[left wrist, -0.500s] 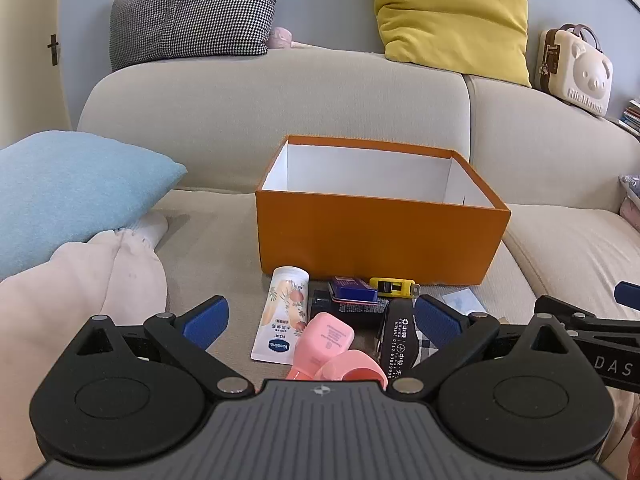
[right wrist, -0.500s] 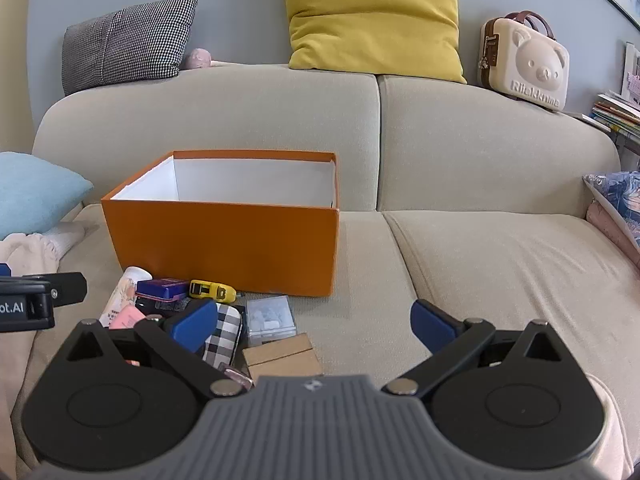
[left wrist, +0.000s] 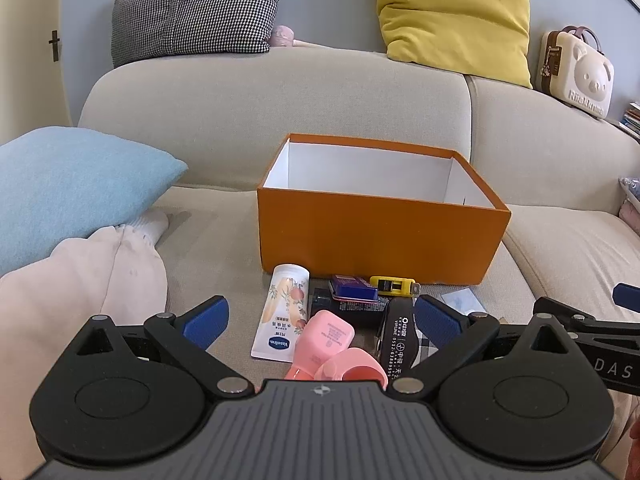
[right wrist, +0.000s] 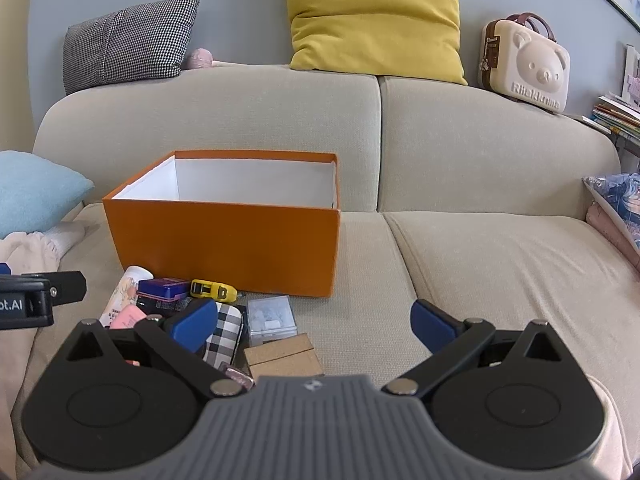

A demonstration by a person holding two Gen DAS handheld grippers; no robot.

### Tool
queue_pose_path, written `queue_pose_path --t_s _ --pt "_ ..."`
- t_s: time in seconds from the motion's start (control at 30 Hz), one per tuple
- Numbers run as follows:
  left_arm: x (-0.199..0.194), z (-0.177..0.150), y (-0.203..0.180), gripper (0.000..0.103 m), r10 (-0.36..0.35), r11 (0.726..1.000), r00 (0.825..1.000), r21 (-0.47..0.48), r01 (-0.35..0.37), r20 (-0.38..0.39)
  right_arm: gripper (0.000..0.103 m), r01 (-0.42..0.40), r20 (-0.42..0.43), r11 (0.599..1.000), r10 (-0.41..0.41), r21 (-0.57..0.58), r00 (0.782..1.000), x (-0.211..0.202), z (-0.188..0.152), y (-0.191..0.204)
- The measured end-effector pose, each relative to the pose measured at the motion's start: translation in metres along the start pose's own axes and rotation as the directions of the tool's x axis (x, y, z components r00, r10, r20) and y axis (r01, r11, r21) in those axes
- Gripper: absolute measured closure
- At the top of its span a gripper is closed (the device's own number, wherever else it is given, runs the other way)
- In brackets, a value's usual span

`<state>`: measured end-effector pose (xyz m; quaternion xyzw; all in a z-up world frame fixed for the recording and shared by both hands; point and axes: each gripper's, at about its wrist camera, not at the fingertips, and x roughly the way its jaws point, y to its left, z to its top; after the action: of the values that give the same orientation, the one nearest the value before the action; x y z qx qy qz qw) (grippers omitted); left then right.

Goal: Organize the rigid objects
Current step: 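Move both tools toward the pink items in the pile, then grasp the pink pump bottle with the left tool while the right tool grasps the pink lidded cup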

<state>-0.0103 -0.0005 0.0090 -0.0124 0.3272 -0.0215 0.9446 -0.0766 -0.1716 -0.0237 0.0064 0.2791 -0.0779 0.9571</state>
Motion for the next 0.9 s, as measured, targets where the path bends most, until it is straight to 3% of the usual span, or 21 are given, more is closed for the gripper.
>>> queue_pose_path --t_s 0.2,0.3,0.4,0.57,0.73,0.8,0.9 --pt "0.005 0.0 0.011 0.001 -0.058 0.998 0.998 -0.034 0.057 -0.028 0.001 -0.052 -0.042 0.999 0.052 0.0 0.998 0.006 0.002 0.002" --pt "0.009 -0.001 0.013 0.021 -0.097 0.995 0.994 -0.016 0.096 -0.056 0.001 -0.102 -0.046 0.994 0.103 0.031 0.994 0.007 -0.001 0.004" --pt "0.014 -0.002 0.014 0.022 -0.134 0.991 0.986 -0.017 0.133 -0.096 0.002 -0.136 -0.046 0.99 0.137 0.033 0.989 0.008 -0.003 0.01" --pt "0.024 -0.005 0.013 0.04 -0.177 0.984 0.97 -0.003 0.179 -0.166 0.025 -0.193 -0.073 0.981 0.193 0.001 0.979 0.015 -0.004 0.024" --pt "0.032 -0.005 0.022 0.049 -0.2 0.977 0.945 0.016 0.212 -0.259 0.036 -0.262 -0.148 0.965 0.26 0.011 0.954 0.029 -0.006 0.036" --pt "0.034 -0.004 0.029 0.06 -0.189 0.979 0.94 0.015 0.202 -0.285 0.038 -0.297 -0.162 0.955 0.293 0.0 0.942 0.033 -0.007 0.043" --pt "0.036 -0.006 0.037 0.066 -0.179 0.98 0.925 0.019 0.196 -0.334 0.044 -0.35 -0.182 0.936 0.338 -0.032 0.923 0.037 -0.008 0.056"
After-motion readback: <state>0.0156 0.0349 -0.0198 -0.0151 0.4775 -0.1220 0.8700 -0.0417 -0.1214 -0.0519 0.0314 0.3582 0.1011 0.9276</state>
